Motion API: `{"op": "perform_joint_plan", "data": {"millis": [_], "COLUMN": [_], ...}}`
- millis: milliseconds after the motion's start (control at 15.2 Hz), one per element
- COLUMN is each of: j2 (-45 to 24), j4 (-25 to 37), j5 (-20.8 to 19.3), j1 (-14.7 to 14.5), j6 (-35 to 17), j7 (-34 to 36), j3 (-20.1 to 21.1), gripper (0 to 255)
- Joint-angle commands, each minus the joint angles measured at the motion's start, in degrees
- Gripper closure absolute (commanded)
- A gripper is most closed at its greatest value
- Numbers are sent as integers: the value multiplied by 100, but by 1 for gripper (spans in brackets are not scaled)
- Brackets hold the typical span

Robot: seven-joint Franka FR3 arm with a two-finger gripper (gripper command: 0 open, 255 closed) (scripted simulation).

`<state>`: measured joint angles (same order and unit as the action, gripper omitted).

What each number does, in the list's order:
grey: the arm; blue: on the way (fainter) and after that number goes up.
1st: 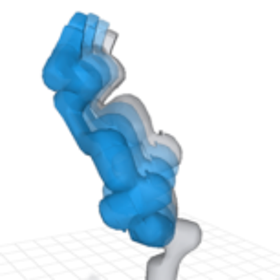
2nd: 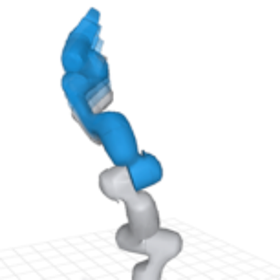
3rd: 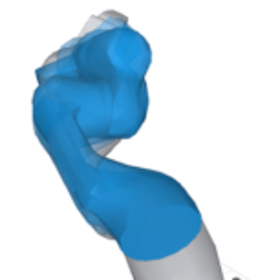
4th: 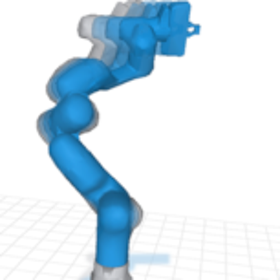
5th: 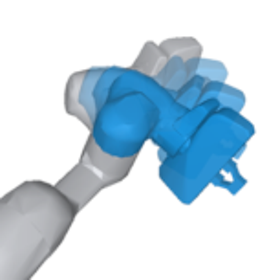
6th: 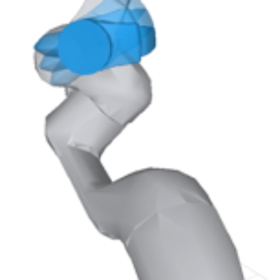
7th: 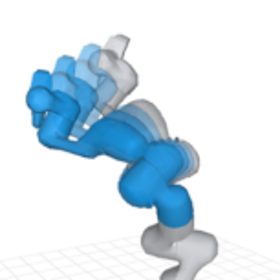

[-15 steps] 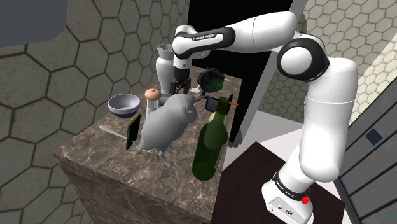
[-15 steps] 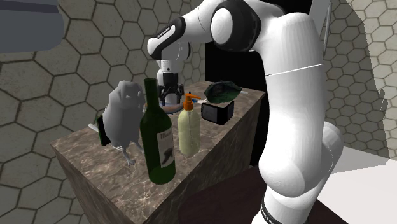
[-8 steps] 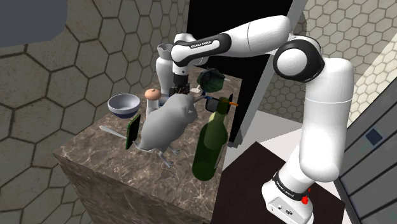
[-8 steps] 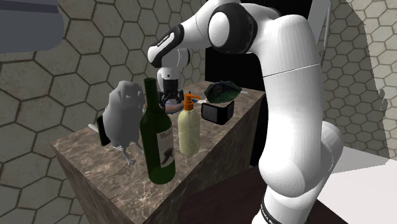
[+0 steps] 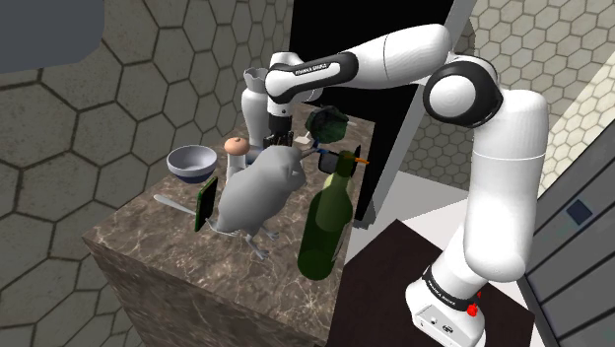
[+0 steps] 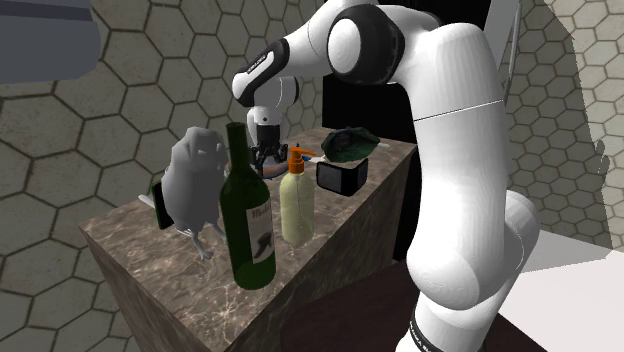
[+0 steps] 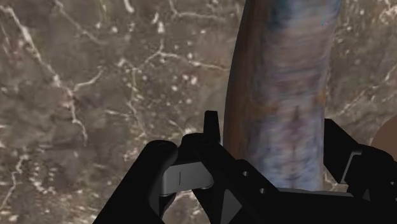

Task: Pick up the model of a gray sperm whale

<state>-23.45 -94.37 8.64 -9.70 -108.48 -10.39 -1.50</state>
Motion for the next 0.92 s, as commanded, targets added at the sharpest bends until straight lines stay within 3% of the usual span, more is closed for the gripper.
{"op": "perform_joint_plan", "data": {"millis": [0,858], "j2": [-4,244], "j4": [-1,562], "j5": [1,-36], "j1": [-2,10], "j6": [-6,799], "j7": [0,102], "j3": [2,-9], "gripper": [255,255]}}
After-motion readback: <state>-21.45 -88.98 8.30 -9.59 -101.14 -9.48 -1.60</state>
